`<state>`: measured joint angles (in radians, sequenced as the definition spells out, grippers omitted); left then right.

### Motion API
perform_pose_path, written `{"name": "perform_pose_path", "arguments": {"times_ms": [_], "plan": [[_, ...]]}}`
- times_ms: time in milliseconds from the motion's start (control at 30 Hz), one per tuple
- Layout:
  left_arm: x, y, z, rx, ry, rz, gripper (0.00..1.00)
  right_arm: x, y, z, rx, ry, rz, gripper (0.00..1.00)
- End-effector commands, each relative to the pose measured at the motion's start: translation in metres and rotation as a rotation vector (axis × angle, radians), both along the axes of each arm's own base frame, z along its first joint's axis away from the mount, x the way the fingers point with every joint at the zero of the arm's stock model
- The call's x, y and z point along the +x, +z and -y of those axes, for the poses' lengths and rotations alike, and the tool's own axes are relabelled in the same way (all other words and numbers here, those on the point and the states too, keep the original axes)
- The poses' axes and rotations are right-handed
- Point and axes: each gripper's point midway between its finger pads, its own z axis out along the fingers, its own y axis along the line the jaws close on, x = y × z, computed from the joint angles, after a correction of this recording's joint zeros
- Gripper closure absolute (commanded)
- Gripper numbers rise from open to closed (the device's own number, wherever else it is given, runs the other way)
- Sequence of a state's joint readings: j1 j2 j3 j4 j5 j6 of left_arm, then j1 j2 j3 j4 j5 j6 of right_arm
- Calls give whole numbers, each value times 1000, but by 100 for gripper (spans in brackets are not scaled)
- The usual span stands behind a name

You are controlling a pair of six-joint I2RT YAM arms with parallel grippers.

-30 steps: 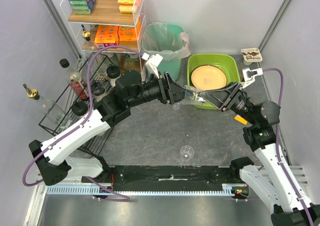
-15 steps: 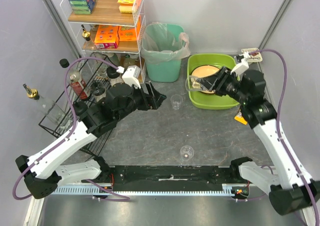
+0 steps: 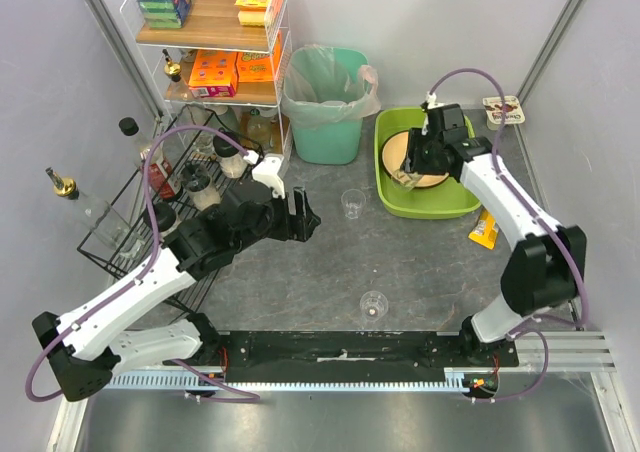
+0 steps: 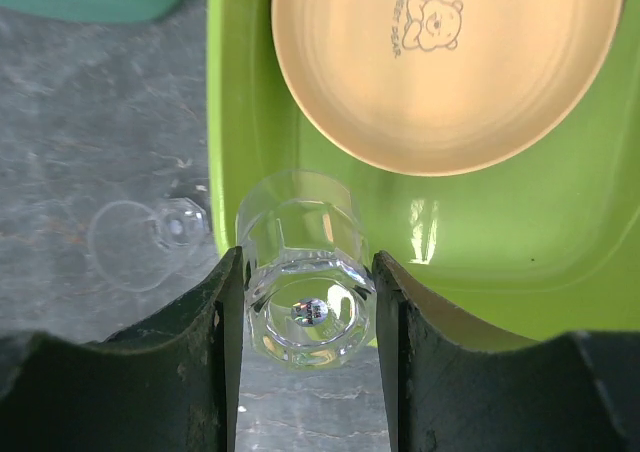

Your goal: Clear the kitchen counter

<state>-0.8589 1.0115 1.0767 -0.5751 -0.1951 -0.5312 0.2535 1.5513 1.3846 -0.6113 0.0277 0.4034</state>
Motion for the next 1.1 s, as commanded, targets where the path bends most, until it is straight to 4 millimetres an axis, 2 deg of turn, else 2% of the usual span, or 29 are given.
{"name": "perform_pose_path", "arguments": {"times_ms": [0,133,500,600,667,833,967,1067], "plan": [[-5,-1,-1,12,-46,22,18,15,-15,-4,-65,57,-29,100],[-6,-8,1,17,-54,3,18,21,-41,-11,-72,74,-74,100],[-9,-14,2,18,-62,-12,18,17,-99,-17,-124,81,-173,100],[-9,-14,1,21,-60,-16,18,21,-113,-16,-160,58,-182,96],[-10,-15,0,23,-57,-20,18,19,-122,-18,-183,54,-188,88],[-11,-14,-4,28,-51,-17,17,16,-132,-21,-223,38,-180,58],[-12,-14,-5,30,-49,-16,16,15,-118,-23,-207,28,-132,31],[-13,-13,-6,28,-52,-17,15,15,-96,-25,-186,27,-79,18]]}}
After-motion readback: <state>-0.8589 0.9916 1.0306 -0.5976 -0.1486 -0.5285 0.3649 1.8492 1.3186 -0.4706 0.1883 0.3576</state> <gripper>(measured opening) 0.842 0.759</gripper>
